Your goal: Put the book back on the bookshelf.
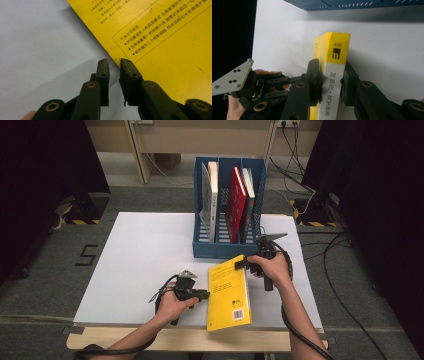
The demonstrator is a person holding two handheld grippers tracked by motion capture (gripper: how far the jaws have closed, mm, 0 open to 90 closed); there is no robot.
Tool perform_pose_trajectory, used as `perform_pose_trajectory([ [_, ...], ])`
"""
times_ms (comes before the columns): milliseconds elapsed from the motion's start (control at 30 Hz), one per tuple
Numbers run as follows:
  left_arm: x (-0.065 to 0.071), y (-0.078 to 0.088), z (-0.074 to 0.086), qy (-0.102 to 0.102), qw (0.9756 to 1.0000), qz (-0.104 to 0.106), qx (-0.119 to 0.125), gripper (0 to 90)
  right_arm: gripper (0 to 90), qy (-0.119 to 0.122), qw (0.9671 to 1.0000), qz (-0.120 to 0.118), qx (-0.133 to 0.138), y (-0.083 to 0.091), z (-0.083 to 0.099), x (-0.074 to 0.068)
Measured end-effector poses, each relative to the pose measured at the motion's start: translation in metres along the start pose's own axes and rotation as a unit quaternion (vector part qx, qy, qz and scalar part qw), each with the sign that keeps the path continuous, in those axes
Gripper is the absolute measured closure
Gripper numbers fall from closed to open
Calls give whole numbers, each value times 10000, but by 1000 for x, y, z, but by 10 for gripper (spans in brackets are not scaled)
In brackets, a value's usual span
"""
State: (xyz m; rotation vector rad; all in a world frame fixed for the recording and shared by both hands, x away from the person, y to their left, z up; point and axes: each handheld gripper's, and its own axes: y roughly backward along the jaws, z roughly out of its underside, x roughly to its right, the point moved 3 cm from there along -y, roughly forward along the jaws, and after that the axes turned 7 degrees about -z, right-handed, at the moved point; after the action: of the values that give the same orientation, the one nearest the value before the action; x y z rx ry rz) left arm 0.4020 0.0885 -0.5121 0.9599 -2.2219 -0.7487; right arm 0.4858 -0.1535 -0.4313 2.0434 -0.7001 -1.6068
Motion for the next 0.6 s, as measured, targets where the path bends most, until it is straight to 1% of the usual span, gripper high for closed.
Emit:
perform_pose_trajectory([
  [167,0,0,0,-2,10000,1,12,767,733,33,10000,39,14,0,1,1],
  [200,0,0,0,0,10000,-5,14,767,739,-20,10000,35,25,0,1,1],
  [233,0,0,0,8,10000,9,12,765,751,-48,10000,-31,53,0,1,1],
  [267,0,0,0,8,10000,9,12,764,751,-48,10000,-31,53,0,1,1],
  [300,-1,1,1,12,10000,17,23,761,759,-126,9998,-101,108,0,2,1],
  [333,-1,1,1,12,10000,17,23,756,759,-126,9998,-101,108,0,2,1],
  [367,-1,1,1,47,10000,15,52,756,762,-163,9997,-120,114,1,2,2],
  [400,-2,1,1,41,10000,31,53,750,763,-219,9996,-159,119,2,3,2],
  [433,-2,2,1,78,9999,59,87,746,764,-188,9996,-155,139,2,4,3],
  [467,-4,3,1,117,9998,82,133,733,765,-254,9992,-238,172,4,5,4],
  [500,-5,4,1,121,9997,80,181,724,765,-251,9992,-262,177,5,6,5],
  [533,-6,6,1,142,9996,65,246,713,765,-260,9989,-318,208,7,6,5],
  [600,-8,10,0,172,9991,-23,384,682,766,-222,9988,-337,291,11,8,5],
])
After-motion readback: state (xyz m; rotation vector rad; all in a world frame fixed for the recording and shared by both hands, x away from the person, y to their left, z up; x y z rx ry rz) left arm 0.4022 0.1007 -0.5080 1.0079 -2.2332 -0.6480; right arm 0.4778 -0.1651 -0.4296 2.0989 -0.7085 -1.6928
